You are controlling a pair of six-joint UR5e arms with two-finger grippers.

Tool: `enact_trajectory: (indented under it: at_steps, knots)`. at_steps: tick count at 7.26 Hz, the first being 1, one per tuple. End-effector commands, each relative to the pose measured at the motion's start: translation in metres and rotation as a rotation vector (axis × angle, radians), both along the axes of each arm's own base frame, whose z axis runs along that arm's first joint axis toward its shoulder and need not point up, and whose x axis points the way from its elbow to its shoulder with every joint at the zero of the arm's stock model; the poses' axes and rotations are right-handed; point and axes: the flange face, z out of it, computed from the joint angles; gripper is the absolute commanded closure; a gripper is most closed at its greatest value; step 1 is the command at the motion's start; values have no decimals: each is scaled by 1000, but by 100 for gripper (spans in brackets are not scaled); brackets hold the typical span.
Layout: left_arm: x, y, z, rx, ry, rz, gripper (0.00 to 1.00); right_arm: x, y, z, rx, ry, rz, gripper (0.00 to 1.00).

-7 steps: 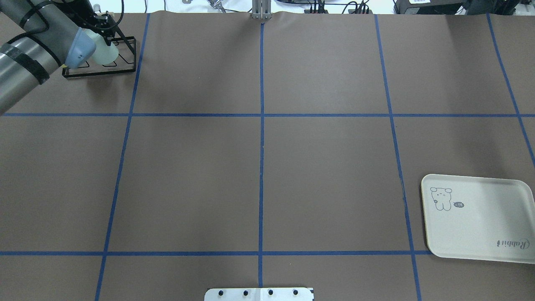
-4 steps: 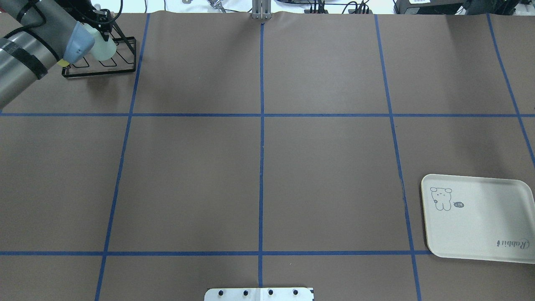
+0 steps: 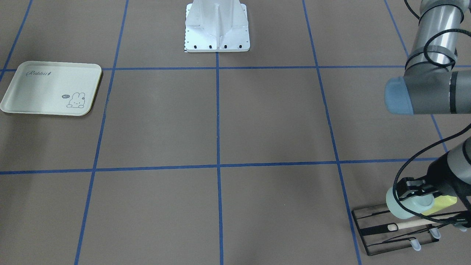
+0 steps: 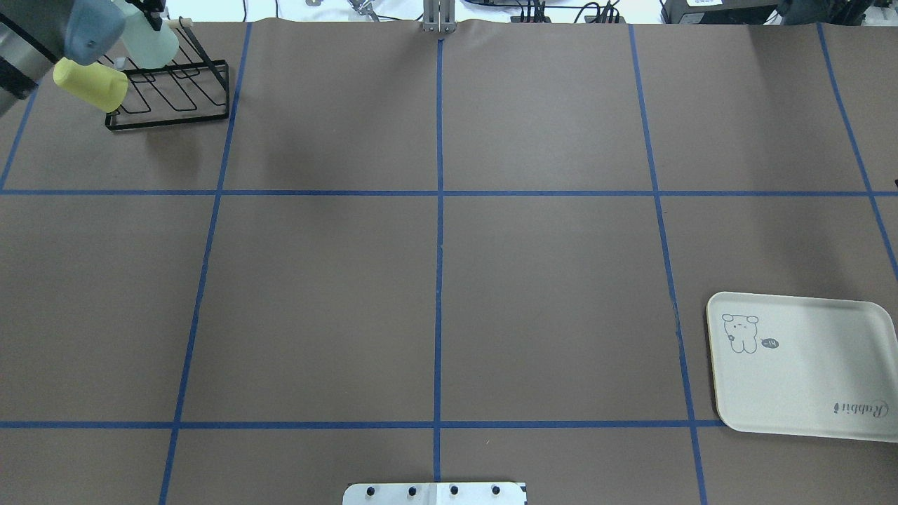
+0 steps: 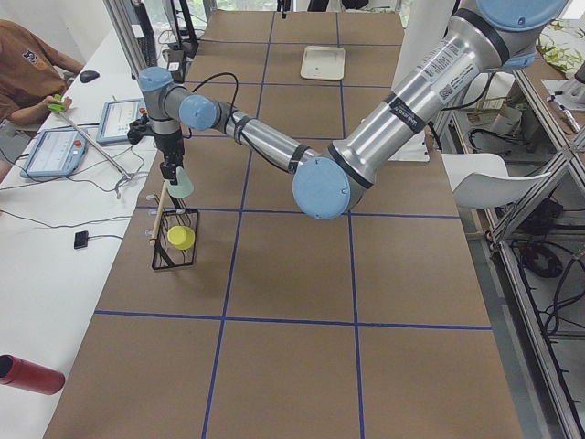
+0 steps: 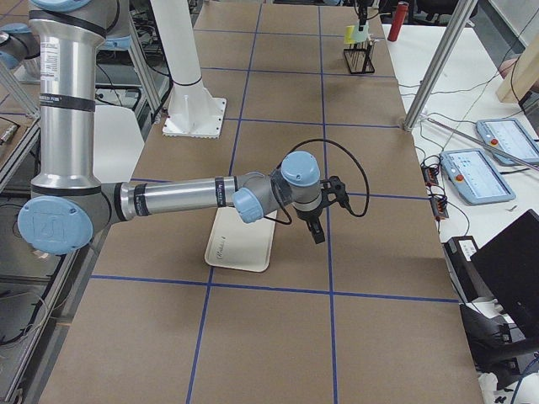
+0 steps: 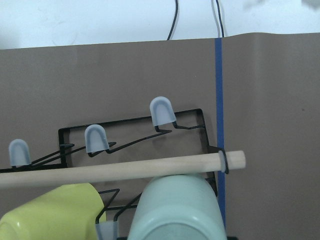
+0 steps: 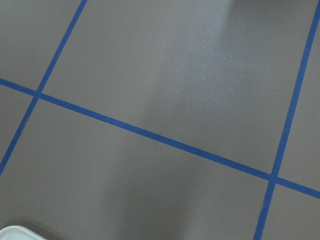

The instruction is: Left arm grabs green cup and hands to right arm on tray

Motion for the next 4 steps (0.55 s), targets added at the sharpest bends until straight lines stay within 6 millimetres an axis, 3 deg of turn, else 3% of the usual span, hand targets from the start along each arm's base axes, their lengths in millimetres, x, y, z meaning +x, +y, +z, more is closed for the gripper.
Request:
enact_trajectory:
  at_steps: [1, 3, 4]
  knots:
    - [-23, 39, -51, -20, -5, 5, 100, 0, -1, 0, 25, -4, 0, 0]
    - [-10, 91, -105, -82, 148, -43, 100, -1, -1, 1, 29, -5, -9, 0]
    - [31, 131, -139, -107, 209, -40, 100, -1, -1, 6, 14, -3, -4, 0]
